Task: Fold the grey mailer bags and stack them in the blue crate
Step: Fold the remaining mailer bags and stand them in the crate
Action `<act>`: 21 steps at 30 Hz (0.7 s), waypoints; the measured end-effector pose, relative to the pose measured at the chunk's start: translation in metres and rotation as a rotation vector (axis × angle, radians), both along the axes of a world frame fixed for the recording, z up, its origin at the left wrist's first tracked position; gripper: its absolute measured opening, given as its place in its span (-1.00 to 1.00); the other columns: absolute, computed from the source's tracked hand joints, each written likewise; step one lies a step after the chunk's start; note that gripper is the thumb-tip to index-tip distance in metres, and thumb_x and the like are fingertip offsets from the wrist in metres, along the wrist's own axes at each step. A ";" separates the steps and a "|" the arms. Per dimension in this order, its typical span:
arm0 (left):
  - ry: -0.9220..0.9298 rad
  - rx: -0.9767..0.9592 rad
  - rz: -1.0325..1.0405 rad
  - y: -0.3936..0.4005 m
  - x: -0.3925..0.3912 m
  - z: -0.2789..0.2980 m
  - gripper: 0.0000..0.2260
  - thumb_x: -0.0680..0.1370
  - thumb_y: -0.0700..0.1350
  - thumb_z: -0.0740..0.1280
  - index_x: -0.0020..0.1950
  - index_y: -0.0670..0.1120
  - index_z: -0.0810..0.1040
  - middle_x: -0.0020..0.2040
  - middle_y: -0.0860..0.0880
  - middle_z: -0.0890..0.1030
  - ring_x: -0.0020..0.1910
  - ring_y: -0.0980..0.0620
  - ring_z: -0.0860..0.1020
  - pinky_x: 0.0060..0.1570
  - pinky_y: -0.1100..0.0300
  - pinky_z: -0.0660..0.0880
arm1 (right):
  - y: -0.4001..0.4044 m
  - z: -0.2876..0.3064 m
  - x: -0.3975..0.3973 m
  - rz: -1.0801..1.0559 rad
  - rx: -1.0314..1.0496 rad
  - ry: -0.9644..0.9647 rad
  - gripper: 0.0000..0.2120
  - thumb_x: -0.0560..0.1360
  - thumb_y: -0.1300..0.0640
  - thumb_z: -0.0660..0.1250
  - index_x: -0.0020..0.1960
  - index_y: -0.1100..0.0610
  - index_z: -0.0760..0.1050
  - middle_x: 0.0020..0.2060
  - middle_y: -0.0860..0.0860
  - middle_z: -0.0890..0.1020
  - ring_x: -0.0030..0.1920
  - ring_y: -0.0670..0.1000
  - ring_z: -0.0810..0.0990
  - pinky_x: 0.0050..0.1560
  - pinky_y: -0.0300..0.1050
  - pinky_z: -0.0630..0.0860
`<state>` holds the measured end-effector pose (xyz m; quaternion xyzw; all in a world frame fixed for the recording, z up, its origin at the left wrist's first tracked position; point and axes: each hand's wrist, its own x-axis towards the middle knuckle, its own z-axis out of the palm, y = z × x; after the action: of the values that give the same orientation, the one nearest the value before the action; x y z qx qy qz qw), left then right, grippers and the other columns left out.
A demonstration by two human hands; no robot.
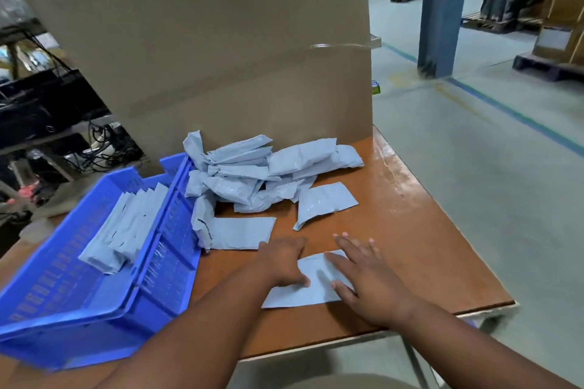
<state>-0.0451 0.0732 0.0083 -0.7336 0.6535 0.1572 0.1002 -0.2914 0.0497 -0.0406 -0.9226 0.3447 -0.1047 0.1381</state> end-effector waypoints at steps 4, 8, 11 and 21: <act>0.048 0.072 0.081 -0.010 0.003 0.002 -0.55 0.36 0.26 0.59 0.08 0.10 0.52 0.01 0.11 0.59 0.03 0.07 0.54 0.19 -0.11 0.41 | 0.002 0.002 -0.011 -0.003 -0.005 -0.049 -0.49 0.67 -0.28 0.04 0.56 -0.20 0.36 0.72 -0.04 0.08 0.71 0.06 -0.02 0.68 0.25 -0.06; 0.094 0.079 0.196 -0.011 0.007 0.002 -0.61 0.40 0.12 0.63 -0.20 -0.01 0.45 -0.25 0.00 0.47 -0.25 0.04 0.47 -0.20 0.08 0.41 | 0.004 0.006 -0.005 0.033 -0.012 -0.046 -0.52 0.66 -0.25 0.07 0.53 -0.18 0.39 0.70 -0.04 0.14 0.71 0.07 -0.01 0.66 0.32 -0.02; 0.139 0.024 0.259 -0.007 0.015 0.005 -0.64 0.38 0.09 0.62 -0.23 -0.01 0.46 -0.27 -0.03 0.46 -0.27 0.00 0.48 -0.27 0.12 0.37 | 0.003 0.014 0.014 0.081 -0.032 -0.028 -0.51 0.66 -0.24 0.10 0.55 -0.18 0.37 0.70 -0.04 0.14 0.71 0.08 0.00 0.66 0.31 -0.07; 0.068 -0.263 0.270 0.007 0.090 0.131 -0.71 0.46 -0.04 0.49 -0.36 -0.02 0.44 -0.36 0.03 0.49 -0.21 -0.10 0.54 -0.34 0.13 0.30 | -0.020 0.107 0.150 0.194 -0.106 -0.086 -0.44 0.64 -0.21 0.16 0.62 -0.16 0.22 0.70 0.01 0.12 0.70 0.12 0.01 0.64 0.34 0.04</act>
<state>0.0452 0.0801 0.1393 -0.8155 0.5672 0.1070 -0.0409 -0.1413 0.0296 0.0666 -0.9523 0.2415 -0.1483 0.1135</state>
